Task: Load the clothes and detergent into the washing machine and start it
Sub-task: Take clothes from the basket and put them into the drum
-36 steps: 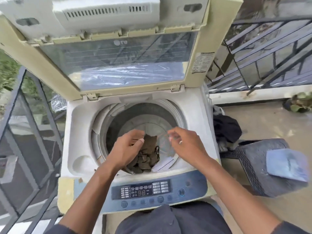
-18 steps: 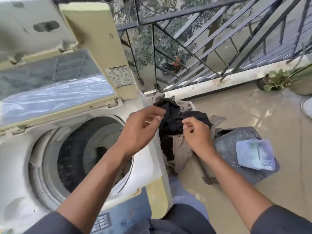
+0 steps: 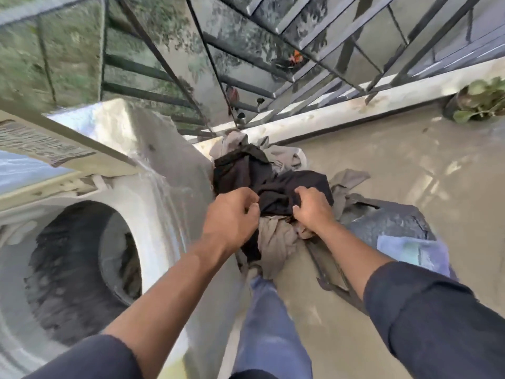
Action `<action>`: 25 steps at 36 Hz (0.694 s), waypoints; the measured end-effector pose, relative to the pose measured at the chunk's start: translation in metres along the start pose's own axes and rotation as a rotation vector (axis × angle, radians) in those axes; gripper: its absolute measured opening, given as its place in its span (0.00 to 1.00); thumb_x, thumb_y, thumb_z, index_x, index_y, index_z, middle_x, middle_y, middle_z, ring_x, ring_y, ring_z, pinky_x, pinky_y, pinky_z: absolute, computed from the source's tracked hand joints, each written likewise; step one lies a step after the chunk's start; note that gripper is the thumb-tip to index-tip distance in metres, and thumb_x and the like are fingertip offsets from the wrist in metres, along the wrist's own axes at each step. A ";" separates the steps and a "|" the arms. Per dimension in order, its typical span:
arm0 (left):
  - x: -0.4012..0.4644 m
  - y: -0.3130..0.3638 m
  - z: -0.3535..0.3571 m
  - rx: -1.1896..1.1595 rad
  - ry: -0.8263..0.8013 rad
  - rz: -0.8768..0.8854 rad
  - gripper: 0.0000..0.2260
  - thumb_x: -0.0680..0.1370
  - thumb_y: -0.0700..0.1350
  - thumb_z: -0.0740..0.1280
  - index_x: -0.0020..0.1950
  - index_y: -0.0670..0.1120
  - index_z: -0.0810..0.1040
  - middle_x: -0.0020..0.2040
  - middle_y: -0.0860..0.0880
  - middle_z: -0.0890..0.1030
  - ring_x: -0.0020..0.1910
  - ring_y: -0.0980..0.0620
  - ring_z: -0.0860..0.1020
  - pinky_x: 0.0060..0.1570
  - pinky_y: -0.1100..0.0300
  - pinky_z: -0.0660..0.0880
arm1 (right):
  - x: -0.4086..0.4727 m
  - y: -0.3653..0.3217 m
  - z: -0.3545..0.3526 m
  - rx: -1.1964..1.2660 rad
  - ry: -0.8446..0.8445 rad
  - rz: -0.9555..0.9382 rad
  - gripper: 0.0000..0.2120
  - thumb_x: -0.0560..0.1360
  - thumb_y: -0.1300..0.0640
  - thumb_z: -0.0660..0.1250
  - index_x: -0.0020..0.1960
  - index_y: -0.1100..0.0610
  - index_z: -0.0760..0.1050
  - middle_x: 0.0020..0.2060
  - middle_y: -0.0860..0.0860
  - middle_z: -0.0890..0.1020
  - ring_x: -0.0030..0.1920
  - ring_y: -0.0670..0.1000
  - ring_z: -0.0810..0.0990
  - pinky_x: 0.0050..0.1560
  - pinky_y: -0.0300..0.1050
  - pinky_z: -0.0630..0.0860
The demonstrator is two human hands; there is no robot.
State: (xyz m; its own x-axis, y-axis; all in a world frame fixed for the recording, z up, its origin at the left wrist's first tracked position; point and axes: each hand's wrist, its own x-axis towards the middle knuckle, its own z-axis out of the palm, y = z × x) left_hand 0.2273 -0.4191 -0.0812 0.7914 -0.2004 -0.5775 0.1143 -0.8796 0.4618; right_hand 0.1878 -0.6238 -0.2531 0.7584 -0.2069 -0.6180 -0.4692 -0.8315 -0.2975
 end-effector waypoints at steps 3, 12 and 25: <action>0.011 -0.005 0.011 0.016 -0.005 -0.059 0.14 0.78 0.54 0.63 0.60 0.55 0.83 0.56 0.55 0.87 0.56 0.50 0.84 0.59 0.51 0.81 | 0.023 0.006 0.009 -0.142 -0.131 0.040 0.29 0.77 0.49 0.71 0.75 0.51 0.67 0.68 0.59 0.71 0.69 0.64 0.71 0.63 0.58 0.76; 0.037 -0.012 0.034 0.029 -0.067 -0.129 0.12 0.81 0.52 0.65 0.64 0.54 0.81 0.58 0.55 0.85 0.58 0.50 0.82 0.60 0.53 0.80 | 0.066 0.020 0.054 -0.101 -0.045 0.126 0.10 0.81 0.49 0.66 0.60 0.51 0.76 0.68 0.59 0.67 0.67 0.65 0.67 0.65 0.62 0.71; 0.029 -0.012 0.032 -0.011 -0.210 -0.169 0.37 0.76 0.53 0.75 0.81 0.51 0.62 0.76 0.46 0.72 0.73 0.44 0.73 0.71 0.52 0.72 | -0.013 -0.030 -0.027 0.717 0.077 -0.028 0.03 0.78 0.56 0.66 0.49 0.50 0.78 0.38 0.50 0.83 0.42 0.50 0.82 0.48 0.52 0.79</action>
State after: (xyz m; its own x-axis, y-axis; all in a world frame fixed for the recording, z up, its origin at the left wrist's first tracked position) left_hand 0.2302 -0.4283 -0.1248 0.6186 -0.1370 -0.7736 0.2415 -0.9038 0.3532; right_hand 0.2045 -0.6100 -0.2169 0.7916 -0.2483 -0.5584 -0.6109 -0.2996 -0.7328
